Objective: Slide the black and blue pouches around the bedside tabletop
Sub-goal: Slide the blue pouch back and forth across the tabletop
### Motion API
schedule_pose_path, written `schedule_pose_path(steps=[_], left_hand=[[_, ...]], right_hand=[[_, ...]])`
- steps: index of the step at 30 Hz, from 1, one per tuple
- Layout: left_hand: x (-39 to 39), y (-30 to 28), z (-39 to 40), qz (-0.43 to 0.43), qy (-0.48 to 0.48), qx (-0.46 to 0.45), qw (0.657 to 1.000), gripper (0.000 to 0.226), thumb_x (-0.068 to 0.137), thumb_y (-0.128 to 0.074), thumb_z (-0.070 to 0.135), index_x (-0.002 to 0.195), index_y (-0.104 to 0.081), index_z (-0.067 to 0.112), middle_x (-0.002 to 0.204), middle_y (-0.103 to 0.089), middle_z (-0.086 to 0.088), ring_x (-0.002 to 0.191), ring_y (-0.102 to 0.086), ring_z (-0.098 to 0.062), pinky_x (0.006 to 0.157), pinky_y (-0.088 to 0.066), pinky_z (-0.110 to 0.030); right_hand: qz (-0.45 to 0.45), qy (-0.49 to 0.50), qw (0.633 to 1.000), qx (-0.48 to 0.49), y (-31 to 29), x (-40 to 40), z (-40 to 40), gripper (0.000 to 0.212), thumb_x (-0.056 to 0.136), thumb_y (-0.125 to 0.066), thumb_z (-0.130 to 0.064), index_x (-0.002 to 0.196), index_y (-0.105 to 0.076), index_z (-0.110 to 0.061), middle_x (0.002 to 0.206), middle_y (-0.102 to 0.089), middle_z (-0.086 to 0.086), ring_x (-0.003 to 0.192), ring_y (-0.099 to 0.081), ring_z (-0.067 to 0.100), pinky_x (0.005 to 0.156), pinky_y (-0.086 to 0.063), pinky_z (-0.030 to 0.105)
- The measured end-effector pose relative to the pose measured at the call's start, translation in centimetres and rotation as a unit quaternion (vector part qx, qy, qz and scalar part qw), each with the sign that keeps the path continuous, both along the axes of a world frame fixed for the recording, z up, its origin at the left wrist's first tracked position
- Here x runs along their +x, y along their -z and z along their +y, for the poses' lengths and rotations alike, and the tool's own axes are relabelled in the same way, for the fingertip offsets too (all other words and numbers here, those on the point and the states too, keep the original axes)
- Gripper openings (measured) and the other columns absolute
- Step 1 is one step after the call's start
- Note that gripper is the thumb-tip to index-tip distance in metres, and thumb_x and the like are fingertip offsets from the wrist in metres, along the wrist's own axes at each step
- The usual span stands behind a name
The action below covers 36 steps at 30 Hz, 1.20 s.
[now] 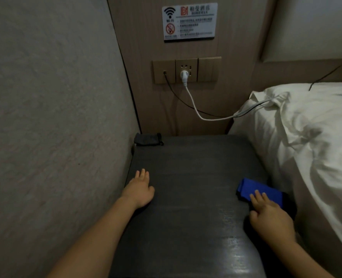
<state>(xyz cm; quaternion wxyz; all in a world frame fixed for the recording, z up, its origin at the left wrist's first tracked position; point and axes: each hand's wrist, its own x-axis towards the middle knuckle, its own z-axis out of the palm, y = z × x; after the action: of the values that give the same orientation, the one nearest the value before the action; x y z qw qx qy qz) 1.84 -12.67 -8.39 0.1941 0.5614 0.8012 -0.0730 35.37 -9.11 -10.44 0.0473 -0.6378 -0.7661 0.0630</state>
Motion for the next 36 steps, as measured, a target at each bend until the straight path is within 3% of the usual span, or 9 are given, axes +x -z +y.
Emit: schedule_pose_path(steps=[3,5,7,9,15,20,25,29,36], left_hand=[[-0.5,-0.7,0.3,-0.011,0.004,-0.017,1.000,0.060,0.100,-0.024,0.026,0.153,-0.004,0.007,0.162,0.004,-0.009,0.151,0.000,-0.023,0.122,-0.010,-0.032],[-0.8,-1.4,0.8,-0.025,0.005,-0.038,0.999,0.055,0.102,-0.018,0.022,0.153,-0.005,0.005,0.162,0.003,-0.011,0.150,-0.001,-0.024,0.122,-0.008,-0.031],[-1.0,-1.9,1.1,-0.027,0.006,-0.053,0.998,0.052,0.103,-0.014,0.019,0.152,-0.005,0.004,0.161,0.003,-0.013,0.150,-0.004,-0.026,0.121,-0.008,-0.031],[-1.3,-2.1,1.3,-0.028,-0.006,-0.050,0.998,0.050,0.104,-0.012,0.016,0.151,-0.005,0.001,0.161,0.001,-0.016,0.150,-0.007,-0.029,0.121,-0.010,-0.033],[-2.0,-2.1,1.5,-0.013,0.000,-0.039,0.999,0.049,0.104,-0.013,0.012,0.151,-0.010,-0.002,0.160,-0.005,-0.019,0.148,-0.014,-0.031,0.120,-0.014,-0.035],[-1.9,-1.9,1.8,0.000,0.007,-0.033,0.999,0.049,0.104,-0.013,0.014,0.150,-0.014,-0.003,0.159,-0.009,-0.020,0.147,-0.020,-0.032,0.118,-0.019,-0.037],[-2.0,-2.2,2.0,0.009,0.018,-0.021,1.000,0.048,0.103,-0.016,0.012,0.148,-0.023,-0.004,0.158,-0.019,-0.021,0.143,-0.029,-0.031,0.116,-0.025,-0.036],[-2.2,-2.2,2.0,0.015,0.037,-0.052,0.998,0.050,0.103,-0.012,0.019,0.150,-0.019,0.003,0.160,-0.012,-0.013,0.146,-0.023,-0.026,0.118,-0.018,-0.032],[-1.8,-2.0,1.8,0.007,0.021,-0.052,0.998,0.050,0.103,-0.012,0.015,0.151,-0.009,-0.002,0.160,-0.003,-0.018,0.148,-0.013,-0.032,0.120,-0.016,-0.036]], right_hand=[[0.005,-0.009,1.000,0.023,0.4,-2.8,-1.4,0.053,0.084,-0.047,-0.022,0.138,-0.047,-0.022,0.149,-0.038,-0.004,0.137,-0.037,0.012,0.105,-0.037,0.025],[0.045,-0.041,0.997,0.056,0.7,-5.5,-2.4,0.047,0.064,-0.052,-0.018,0.106,-0.073,-0.014,0.120,-0.066,0.003,0.109,-0.065,0.018,0.083,-0.054,0.028],[0.071,-0.090,0.992,0.060,0.8,-8.8,-3.4,0.050,0.055,-0.040,-0.023,0.084,-0.078,-0.010,0.096,-0.075,0.006,0.087,-0.073,0.022,0.067,-0.058,0.032],[0.076,-0.124,0.988,0.060,1.0,-12.3,-4.5,0.058,0.055,-0.032,-0.028,0.084,-0.078,-0.009,0.094,-0.075,0.007,0.087,-0.073,0.022,0.069,-0.058,0.034],[0.097,-0.183,0.978,0.026,0.6,-20.1,-6.9,0.058,0.056,-0.032,-0.028,0.087,-0.078,-0.012,0.097,-0.075,0.005,0.090,-0.072,0.020,0.074,-0.057,0.032],[0.101,-0.221,0.970,-0.003,0.5,-23.3,-7.8,0.052,0.044,-0.056,-0.030,0.087,-0.078,-0.011,0.096,-0.075,0.006,0.089,-0.072,0.020,0.074,-0.057,0.032],[0.125,-0.249,0.960,-0.008,0.8,-27.0,-9.1,0.054,0.059,-0.038,-0.032,0.091,-0.077,-0.013,0.097,-0.075,0.003,0.093,-0.070,0.018,0.078,-0.056,0.029],[0.143,-0.283,0.948,-0.019,1.1,-28.6,-10.1,0.039,0.061,-0.059,-0.037,0.090,-0.076,-0.017,0.091,-0.074,0.000,0.090,-0.068,0.018,0.077,-0.052,0.025],[0.155,-0.335,0.929,-0.005,1.7,-25.5,-10.2,0.051,0.050,-0.055,-0.032,0.096,-0.075,-0.022,0.100,-0.073,-0.007,0.095,-0.068,0.011,0.082,-0.054,0.021]])
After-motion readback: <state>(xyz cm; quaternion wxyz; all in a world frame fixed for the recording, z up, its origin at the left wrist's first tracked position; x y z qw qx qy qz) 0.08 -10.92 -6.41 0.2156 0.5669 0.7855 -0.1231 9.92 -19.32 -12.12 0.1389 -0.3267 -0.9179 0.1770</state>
